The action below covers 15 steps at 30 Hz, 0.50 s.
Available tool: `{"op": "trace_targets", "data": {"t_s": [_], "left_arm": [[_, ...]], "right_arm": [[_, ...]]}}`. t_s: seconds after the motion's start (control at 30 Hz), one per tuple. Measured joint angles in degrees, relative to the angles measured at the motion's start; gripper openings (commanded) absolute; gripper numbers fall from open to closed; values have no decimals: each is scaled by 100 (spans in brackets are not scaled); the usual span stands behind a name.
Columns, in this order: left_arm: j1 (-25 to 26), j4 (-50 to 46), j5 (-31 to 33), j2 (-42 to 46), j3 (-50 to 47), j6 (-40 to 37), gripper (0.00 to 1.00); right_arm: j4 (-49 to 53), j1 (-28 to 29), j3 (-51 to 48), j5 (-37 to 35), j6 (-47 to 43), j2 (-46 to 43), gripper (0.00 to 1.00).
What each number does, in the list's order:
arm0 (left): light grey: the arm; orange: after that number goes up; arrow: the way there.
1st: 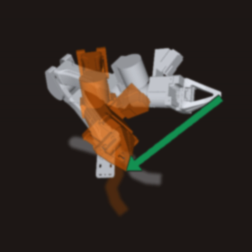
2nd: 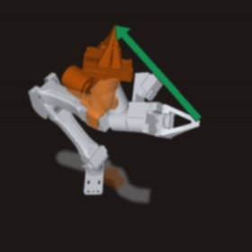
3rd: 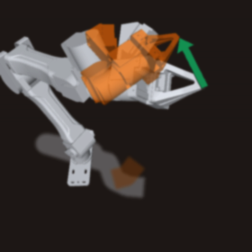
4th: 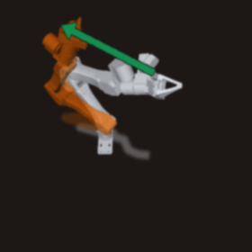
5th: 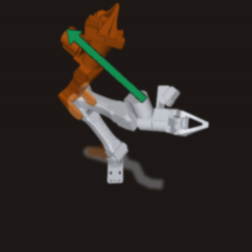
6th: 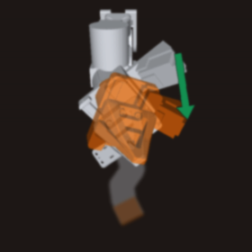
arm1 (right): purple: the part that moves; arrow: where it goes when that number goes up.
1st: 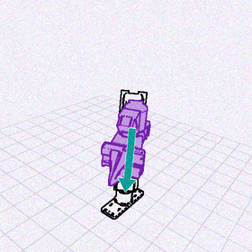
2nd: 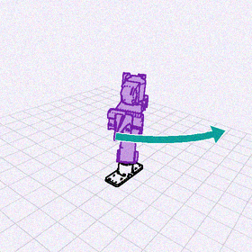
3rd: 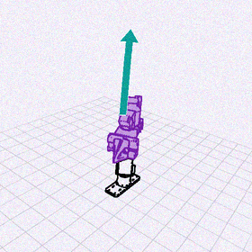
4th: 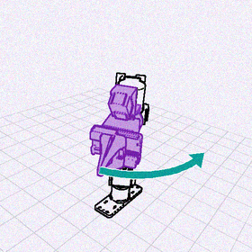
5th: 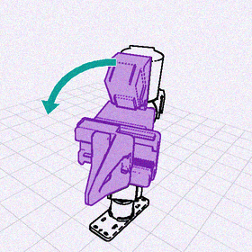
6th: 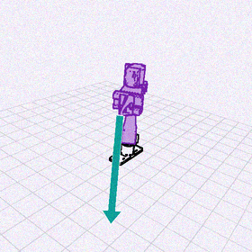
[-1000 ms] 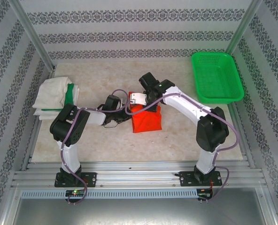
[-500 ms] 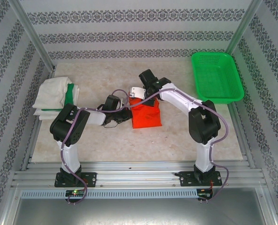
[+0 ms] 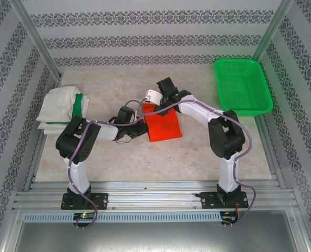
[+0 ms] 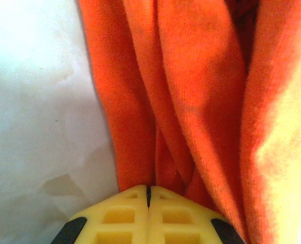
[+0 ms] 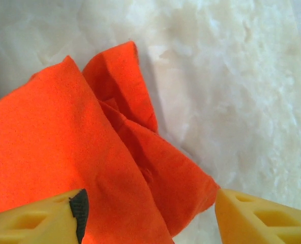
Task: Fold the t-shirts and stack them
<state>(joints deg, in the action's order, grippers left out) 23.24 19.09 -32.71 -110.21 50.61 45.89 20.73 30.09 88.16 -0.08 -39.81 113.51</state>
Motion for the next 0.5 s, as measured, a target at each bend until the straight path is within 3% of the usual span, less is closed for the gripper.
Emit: {"op": "trace_targets", "data": {"t_s": [0.27,0.5], "left_arm": [[37,485,232,420,-540,133,33],[28,63,885,1200,-1029,146,59]], "right_arm": [[-1137,-378,-1427,140,1864,-1241,69],[-1274,-951,-1587,546,3727,-1154,67]]}}
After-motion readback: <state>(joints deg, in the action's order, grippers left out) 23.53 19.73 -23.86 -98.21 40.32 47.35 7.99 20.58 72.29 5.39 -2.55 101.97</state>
